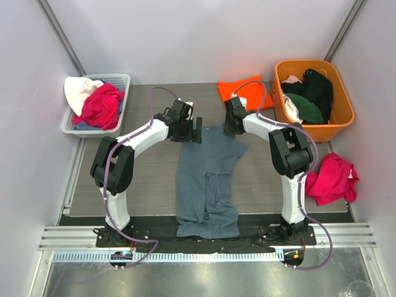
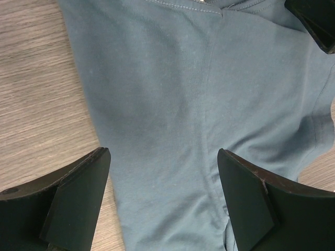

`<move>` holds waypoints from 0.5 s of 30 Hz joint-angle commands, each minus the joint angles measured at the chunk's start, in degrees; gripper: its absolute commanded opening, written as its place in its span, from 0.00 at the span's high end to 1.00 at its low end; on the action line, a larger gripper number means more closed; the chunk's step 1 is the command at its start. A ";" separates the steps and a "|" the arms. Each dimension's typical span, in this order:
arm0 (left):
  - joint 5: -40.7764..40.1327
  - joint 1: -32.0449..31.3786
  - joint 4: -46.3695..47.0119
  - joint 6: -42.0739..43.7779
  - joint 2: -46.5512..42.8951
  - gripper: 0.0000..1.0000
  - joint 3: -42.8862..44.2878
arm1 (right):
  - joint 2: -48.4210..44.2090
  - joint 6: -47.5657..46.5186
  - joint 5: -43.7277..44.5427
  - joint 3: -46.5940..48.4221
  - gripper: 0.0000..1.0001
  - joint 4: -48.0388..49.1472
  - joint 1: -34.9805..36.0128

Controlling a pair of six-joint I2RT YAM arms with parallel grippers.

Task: Fold and stack the t-shirts
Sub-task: Fold the tshirt

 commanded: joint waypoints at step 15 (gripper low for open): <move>0.23 -0.85 -0.15 1.35 5.59 0.22 8.61 | 2.87 -1.36 -3.19 0.22 0.99 0.00 -0.60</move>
